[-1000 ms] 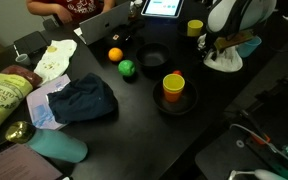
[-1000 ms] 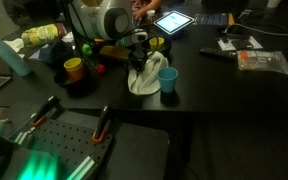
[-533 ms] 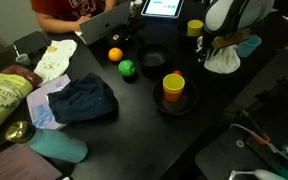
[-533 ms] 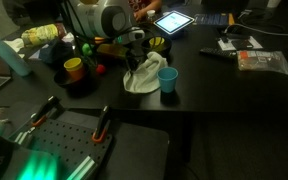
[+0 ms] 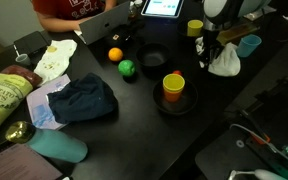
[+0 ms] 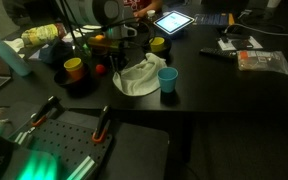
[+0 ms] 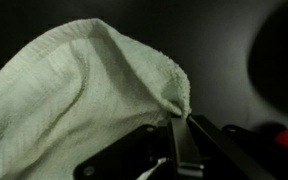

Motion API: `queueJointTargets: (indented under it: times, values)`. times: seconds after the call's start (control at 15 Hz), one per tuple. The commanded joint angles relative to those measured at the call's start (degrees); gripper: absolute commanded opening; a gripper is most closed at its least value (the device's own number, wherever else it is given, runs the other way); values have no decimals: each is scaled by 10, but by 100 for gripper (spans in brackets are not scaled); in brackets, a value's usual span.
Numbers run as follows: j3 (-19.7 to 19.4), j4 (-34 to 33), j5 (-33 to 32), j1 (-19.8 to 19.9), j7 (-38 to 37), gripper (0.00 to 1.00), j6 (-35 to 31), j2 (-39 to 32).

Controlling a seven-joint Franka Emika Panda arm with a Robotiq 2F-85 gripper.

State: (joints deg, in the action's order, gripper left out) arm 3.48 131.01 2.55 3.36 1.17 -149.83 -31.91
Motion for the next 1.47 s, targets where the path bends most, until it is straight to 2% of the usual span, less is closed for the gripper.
queueJointTargets:
  times: [0.0, 0.33, 0.4, 0.73, 0.8, 0.87, 0.93, 1.2, 1.4]
  values:
    - [49, 34, 47, 30, 72, 3, 24, 59]
    - [117, 42, 146, 64, 199, 3, 112, 82]
    - [108, 44, 142, 52, 198, 3, 109, 90]
    - [101, 43, 151, 47, 232, 4, 148, 101]
    - [100, 43, 154, 46, 237, 30, 158, 96]
    - [100, 41, 162, 48, 243, 31, 171, 92]
    - [100, 41, 170, 50, 249, 37, 183, 91]
    - [96, 41, 203, 52, 271, 67, 214, 96]
    - [88, 36, 184, 36, 263, 91, 217, 102]
